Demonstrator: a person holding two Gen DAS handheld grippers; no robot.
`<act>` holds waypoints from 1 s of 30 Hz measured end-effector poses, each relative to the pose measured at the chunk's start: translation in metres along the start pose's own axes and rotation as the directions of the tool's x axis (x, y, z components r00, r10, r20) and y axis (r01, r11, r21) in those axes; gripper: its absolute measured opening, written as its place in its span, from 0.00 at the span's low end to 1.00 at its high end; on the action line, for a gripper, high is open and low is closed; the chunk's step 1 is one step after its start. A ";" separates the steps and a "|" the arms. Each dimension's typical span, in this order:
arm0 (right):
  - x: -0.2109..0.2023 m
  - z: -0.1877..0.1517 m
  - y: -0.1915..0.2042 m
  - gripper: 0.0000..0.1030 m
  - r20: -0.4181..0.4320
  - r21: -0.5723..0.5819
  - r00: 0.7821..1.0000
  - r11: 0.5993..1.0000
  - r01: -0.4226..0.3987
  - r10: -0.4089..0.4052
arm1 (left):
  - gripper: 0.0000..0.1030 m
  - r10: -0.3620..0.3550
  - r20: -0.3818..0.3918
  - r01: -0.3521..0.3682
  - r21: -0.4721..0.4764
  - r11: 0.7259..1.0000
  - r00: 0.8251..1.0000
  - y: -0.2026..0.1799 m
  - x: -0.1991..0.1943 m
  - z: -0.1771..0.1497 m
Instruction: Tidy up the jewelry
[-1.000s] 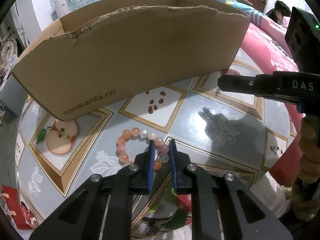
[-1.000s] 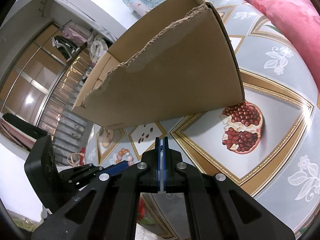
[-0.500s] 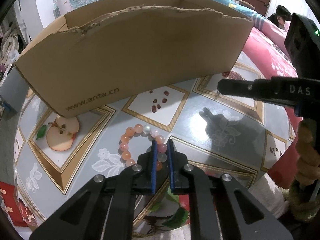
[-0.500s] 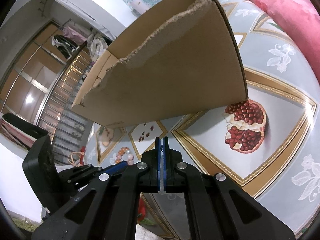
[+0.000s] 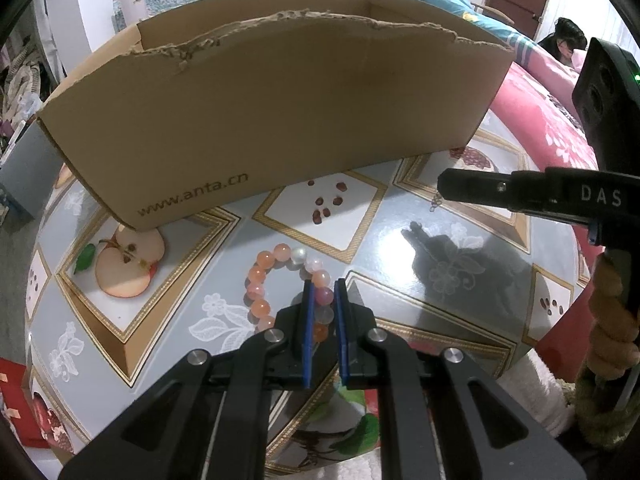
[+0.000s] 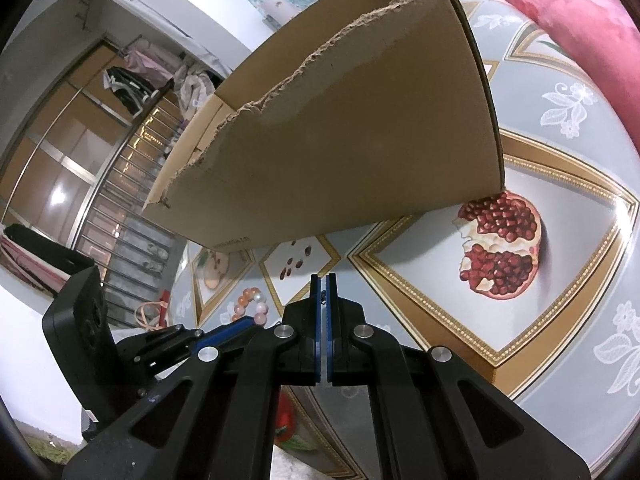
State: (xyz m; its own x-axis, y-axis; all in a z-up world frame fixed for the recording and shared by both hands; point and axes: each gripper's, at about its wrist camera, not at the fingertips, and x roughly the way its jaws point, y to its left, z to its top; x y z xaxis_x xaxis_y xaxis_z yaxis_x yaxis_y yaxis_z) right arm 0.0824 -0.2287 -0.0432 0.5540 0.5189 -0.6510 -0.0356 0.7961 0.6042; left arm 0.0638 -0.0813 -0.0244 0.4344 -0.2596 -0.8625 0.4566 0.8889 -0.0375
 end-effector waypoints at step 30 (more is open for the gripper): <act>-0.002 0.001 0.001 0.00 -0.002 -0.014 1.000 1.000 -0.005 0.005 | 0.09 0.026 0.005 -0.025 -0.030 0.999 1.000 0.005 -0.003 -0.001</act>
State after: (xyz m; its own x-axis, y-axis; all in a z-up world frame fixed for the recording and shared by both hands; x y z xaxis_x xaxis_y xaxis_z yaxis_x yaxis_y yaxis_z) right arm 0.0820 -0.2292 -0.0415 0.5523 0.5236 -0.6487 -0.0502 0.7977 0.6010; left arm 0.0642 -0.0758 -0.0225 0.4496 -0.2385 -0.8608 0.4217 0.9062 -0.0308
